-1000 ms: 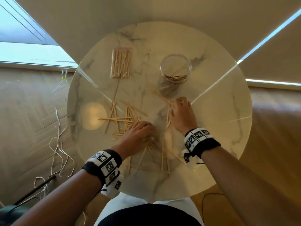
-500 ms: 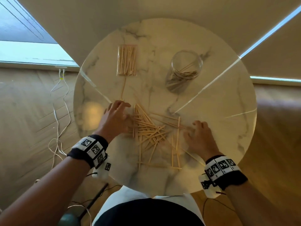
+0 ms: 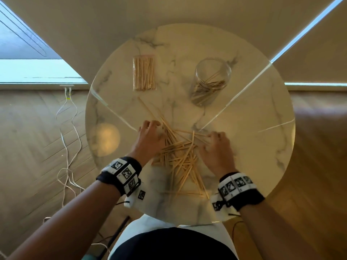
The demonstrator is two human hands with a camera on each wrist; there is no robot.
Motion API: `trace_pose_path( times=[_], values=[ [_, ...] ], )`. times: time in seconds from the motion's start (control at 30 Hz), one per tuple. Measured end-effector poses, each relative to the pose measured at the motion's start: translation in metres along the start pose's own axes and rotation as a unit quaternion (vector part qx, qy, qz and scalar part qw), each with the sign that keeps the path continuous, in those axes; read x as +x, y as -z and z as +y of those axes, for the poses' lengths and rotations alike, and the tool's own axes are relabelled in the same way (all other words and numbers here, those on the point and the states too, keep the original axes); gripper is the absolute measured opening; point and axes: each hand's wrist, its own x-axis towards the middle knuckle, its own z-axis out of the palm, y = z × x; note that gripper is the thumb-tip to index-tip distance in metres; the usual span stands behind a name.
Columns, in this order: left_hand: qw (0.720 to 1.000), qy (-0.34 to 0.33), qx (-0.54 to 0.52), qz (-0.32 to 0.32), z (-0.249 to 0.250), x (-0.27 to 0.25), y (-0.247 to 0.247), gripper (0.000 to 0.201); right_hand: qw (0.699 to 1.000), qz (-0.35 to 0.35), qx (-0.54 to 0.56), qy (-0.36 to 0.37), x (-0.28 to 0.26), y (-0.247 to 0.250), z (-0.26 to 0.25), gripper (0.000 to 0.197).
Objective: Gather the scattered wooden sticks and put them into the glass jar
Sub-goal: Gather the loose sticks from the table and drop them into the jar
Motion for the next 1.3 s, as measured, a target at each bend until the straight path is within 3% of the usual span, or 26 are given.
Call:
trace_pose_path(
  times=[0.1,0.2,0.33,0.43,0.5,0.57,0.67,0.77,0.87,1.0,1.1,1.2,1.3],
  values=[
    [0.998,0.039,-0.01,0.042,-0.004,0.02,0.014,0.052,0.998,-0.029,-0.042,-0.033,0.023,0.014,0.007,0.054],
    [0.998,0.053,-0.015,0.03,0.004,0.038,0.017,0.055,0.993,-0.086,-0.049,0.069,0.028,0.003,-0.006,0.046],
    [0.998,-0.031,0.037,-0.044,0.019,0.039,0.0,0.043,0.97,-0.159,-0.078,0.167,0.014,-0.007,-0.021,0.034],
    [0.996,-0.067,0.042,-0.05,0.017,0.026,-0.004,0.047,0.982,-0.149,-0.101,0.062,0.002,0.008,-0.003,0.045],
    [0.997,-0.042,0.042,-0.039,0.009,0.012,-0.001,0.05,0.983,-0.148,-0.105,-0.021,-0.011,0.017,0.018,0.059],
    [0.997,-0.014,0.06,-0.052,0.0,-0.009,0.003,0.057,0.982,-0.152,-0.103,-0.052,-0.025,0.017,0.035,0.064],
    [0.994,-0.035,0.076,-0.077,-0.016,-0.041,-0.003,0.07,0.984,-0.155,-0.081,-0.032,-0.042,0.004,0.033,0.058],
    [0.989,-0.06,0.09,-0.096,-0.019,-0.057,-0.018,0.079,0.982,-0.154,-0.106,0.033,-0.056,-0.02,0.016,0.051],
    [0.987,-0.081,0.101,-0.094,-0.009,-0.059,-0.027,0.067,0.986,-0.13,-0.088,0.054,-0.063,-0.036,0.0,0.038],
    [0.994,-0.08,0.013,-0.076,-0.007,-0.048,-0.029,0.056,0.997,-0.081,0.018,0.001,-0.051,-0.032,-0.01,0.037],
    [0.996,-0.056,-0.028,-0.064,-0.007,-0.043,-0.021,0.052,0.994,-0.085,0.021,-0.058,-0.05,-0.026,-0.023,0.075],
    [0.998,-0.03,-0.023,-0.052,-0.019,-0.039,-0.011,0.047,0.991,-0.112,-0.014,-0.064,-0.05,-0.036,-0.053,0.116],
    [0.999,-0.039,-0.02,-0.026,-0.035,-0.04,-0.004,0.044,0.992,-0.101,-0.043,-0.062,-0.035,-0.053,-0.081,0.126]
  ],
)
